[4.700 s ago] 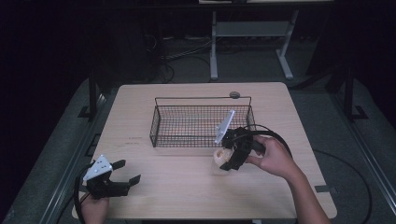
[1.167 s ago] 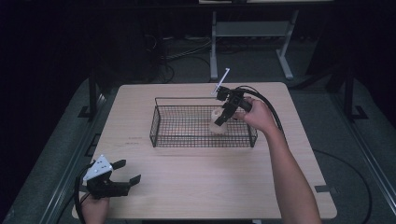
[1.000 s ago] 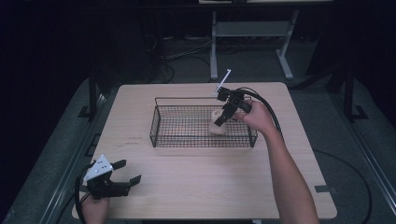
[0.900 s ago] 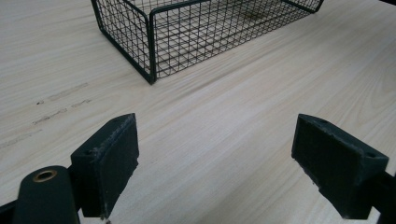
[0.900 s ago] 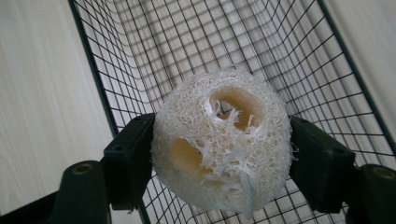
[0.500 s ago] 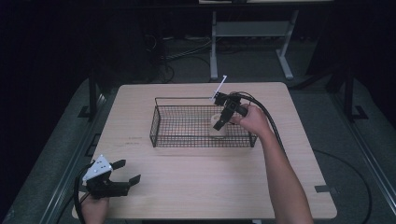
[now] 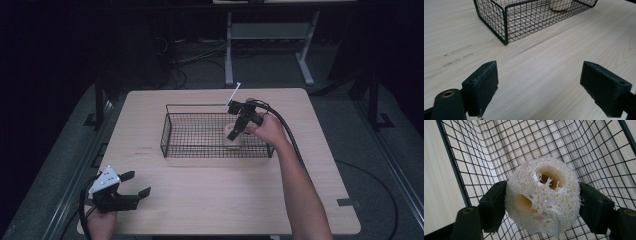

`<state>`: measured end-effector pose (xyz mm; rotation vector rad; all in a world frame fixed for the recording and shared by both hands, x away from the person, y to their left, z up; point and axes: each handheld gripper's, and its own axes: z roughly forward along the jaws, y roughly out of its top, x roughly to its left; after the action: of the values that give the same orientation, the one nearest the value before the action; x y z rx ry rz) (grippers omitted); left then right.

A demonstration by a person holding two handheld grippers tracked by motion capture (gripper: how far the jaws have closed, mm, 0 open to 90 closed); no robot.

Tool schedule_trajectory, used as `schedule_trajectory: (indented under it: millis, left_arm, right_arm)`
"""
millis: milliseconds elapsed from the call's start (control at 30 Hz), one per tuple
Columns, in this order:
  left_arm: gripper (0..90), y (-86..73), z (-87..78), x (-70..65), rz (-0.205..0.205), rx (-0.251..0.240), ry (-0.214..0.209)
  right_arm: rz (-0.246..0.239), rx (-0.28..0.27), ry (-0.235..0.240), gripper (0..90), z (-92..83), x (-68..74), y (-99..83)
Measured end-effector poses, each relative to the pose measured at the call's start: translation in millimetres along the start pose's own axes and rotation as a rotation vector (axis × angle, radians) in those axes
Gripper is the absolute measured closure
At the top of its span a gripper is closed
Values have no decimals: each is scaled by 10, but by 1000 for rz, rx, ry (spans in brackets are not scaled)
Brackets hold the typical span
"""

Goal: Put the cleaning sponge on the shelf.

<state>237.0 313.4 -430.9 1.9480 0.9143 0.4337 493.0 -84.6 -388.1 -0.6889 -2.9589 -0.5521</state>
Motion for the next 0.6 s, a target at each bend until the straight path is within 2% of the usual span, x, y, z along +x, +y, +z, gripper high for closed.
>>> schedule_trajectory:
  millis: [100, 600]
  left_arm:
    - [137, 1, 2, -2, 0, -1, 0]
    - [137, 7, 22, -5, -8, -1, -1]
  right_arm:
    - [17, -14, 15, 272, 8, -21, -41]
    - [1, -33, 6, 218, -86, 27, -59]
